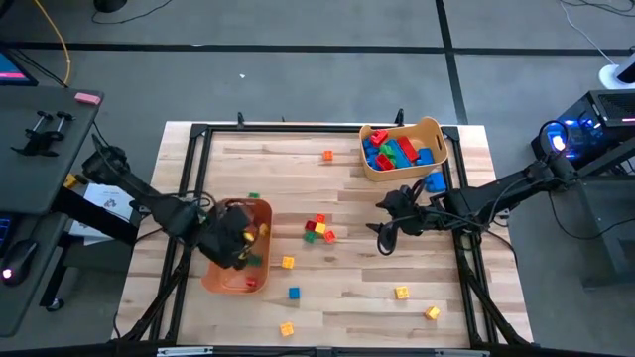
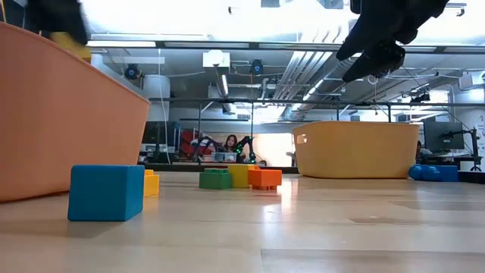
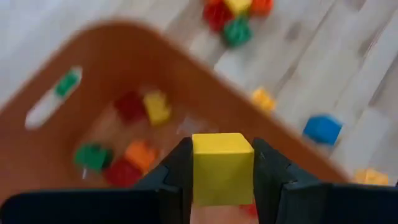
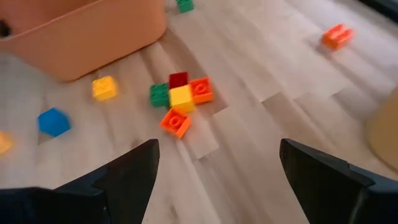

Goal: Sort blocks by size
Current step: Put the yellow block into the orange bin, then put the yellow game piece into the orange bin

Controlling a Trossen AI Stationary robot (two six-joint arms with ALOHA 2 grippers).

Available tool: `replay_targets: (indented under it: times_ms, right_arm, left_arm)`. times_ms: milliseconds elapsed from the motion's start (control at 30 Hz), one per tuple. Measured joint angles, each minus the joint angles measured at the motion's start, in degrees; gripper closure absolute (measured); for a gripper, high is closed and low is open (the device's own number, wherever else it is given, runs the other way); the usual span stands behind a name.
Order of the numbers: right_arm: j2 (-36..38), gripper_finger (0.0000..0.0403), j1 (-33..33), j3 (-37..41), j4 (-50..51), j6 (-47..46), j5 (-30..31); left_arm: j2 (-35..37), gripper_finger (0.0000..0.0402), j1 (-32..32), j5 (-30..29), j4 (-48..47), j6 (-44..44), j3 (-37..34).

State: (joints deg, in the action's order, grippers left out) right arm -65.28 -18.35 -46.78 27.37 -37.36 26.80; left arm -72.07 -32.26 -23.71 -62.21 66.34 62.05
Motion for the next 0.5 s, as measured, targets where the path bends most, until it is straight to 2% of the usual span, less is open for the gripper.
replay_targets:
  times_ms: [33,100,233,367,500]
  right_arm:
    - [0.0,0.0073,-0.01,0.0,-0.04,0.18,-1.06]
    - [0.04,0.0073,-0.02,0.0,-0.33,0.2,-3.89]
    - [0.25,0.0073,-0.23,0.0,-0.96,0.14,-11.12]
    - [0.31,0.0073,-2.41,0.0,-1.54,-2.51,-19.39]
    - [0.31,0.0073,-8.89,0.0,-0.25,-11.59,-25.36]
  left_arm:
    - [0.06,0.0313,-0.6,1.02,-1.31,1.43,-0.3]
    - [-0.21,0.0276,-0.77,3.53,-3.27,4.6,-1.04]
    - [-0.07,0.0165,1.59,7.36,-4.21,8.46,-1.36]
    - [-0.14,0.0082,5.14,10.29,-3.58,3.77,-1.36]
    - [0.02,0.0052,8.13,9.21,-0.83,-3.11,-1.36]
